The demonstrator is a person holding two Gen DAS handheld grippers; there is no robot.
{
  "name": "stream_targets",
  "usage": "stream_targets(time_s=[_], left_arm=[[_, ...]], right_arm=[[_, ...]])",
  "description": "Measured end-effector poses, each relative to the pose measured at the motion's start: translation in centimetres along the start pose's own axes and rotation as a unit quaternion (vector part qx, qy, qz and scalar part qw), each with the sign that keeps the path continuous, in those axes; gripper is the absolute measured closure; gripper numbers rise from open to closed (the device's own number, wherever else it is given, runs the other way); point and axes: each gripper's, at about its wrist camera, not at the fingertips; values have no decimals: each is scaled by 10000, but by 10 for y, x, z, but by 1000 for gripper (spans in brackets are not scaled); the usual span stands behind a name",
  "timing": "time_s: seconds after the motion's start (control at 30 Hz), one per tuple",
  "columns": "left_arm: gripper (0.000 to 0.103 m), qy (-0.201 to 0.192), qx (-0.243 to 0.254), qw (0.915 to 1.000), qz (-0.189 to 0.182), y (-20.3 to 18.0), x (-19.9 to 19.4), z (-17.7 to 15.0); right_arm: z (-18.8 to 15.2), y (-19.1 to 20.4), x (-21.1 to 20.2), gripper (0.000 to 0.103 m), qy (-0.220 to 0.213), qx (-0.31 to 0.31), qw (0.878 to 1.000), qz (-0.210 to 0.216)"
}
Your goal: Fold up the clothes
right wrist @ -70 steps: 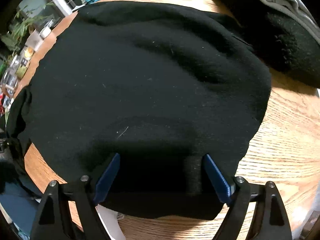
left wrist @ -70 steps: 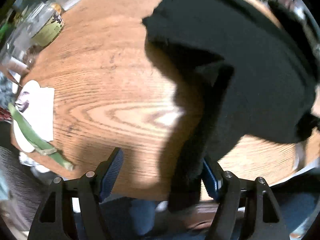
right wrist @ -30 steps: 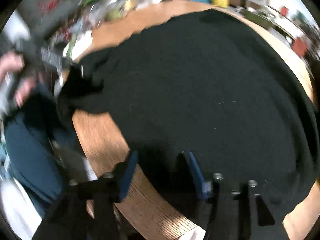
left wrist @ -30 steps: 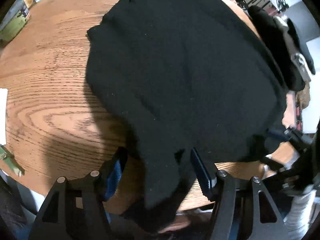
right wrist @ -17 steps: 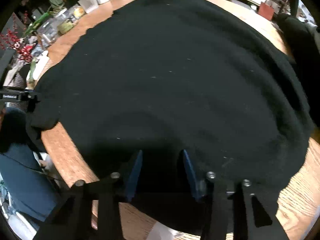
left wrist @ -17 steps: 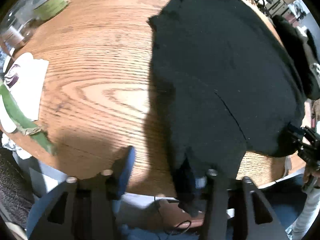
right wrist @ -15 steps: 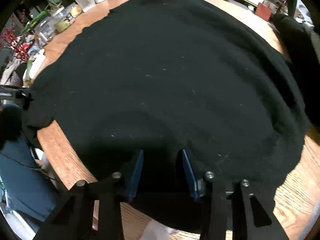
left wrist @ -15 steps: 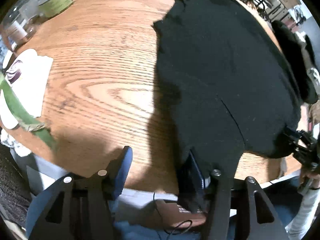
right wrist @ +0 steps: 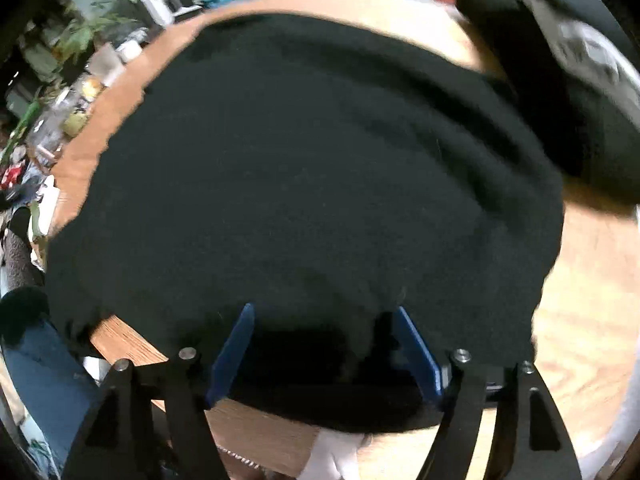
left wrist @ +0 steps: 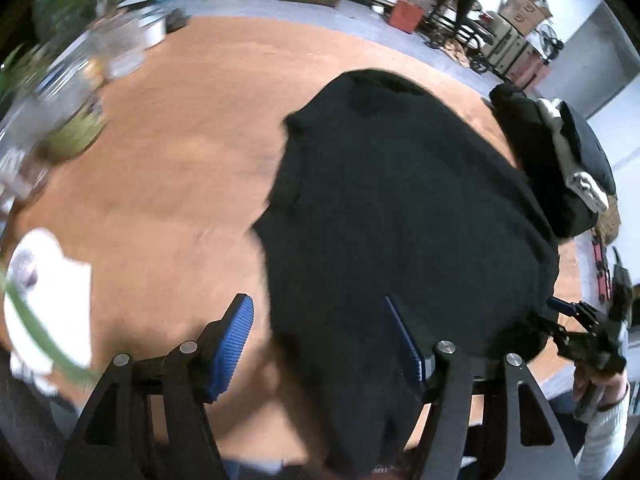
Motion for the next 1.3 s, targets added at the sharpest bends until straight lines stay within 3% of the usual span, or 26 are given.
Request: stream_targets(time_s=[0.1, 0.2, 0.27, 0.37, 0.43, 0.57, 0.67, 0.93, 1.0, 1.03, 1.07, 1.17, 1.23, 1.3], left_arm=[[35, 119, 185, 9955, -923, -8, 43, 63], [34, 559, 102, 9881, -1427, -13, 91, 92], [34, 807, 4, 9896, -1195, -11, 120, 96], [34, 825, -281, 9881, -1267, -6, 134, 92], [34, 780, -319, 9874, -1340, -8, 125, 89], [34, 712, -247, 9853, -1534, -12, 114, 87], [34, 730, -308, 9847, -1549, -4, 115, 90], [34, 907, -469, 9856, -1347, 13, 127, 91], [34, 924, -433, 9860, -1322, 14, 130, 91], [34, 922, -413, 9862, -1311, 14, 130, 90], [34, 917, -397, 9864, -1302, 14, 130, 90], [34, 906, -385, 9868, -1288, 14, 130, 89], [34, 904, -376, 9869, -1285, 14, 130, 89], [34, 903, -353, 9870, -1278, 14, 130, 90]], right_arm=[[32, 4, -10, 26, -298, -31, 9995, -117], [84, -4, -16, 26, -478, 350, 9982, -38], [120, 7, -11, 26, -543, 710, 9958, 188], [159, -13, -23, 26, -460, 1222, 9897, 584], [192, -26, -24, 30, -505, 1404, 9881, 367], [245, -54, -4, 51, -438, 1529, 9868, -302], [274, -72, 30, 58, -5, 1556, 9862, -572], [288, -63, 82, 54, 503, 1194, 9852, -1123], [289, -58, 88, 67, 624, 1025, 9857, -1186], [289, -54, 89, 99, 657, 903, 9865, -1200], [290, -50, 89, 98, 653, 785, 9872, -1223], [302, -33, 57, 99, -80, 506, 9882, -1440], [314, -17, 11, 99, -1048, 369, 9855, -1279], [321, 3, -41, 98, -2136, 203, 9726, -896]])
Point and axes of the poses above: each gripper's, at about its wrist camera, not at the fingertips, and x roughly the way its jaws point, y to its left, z to its top, and after that the axes turned 7 degrees about x, right-handed
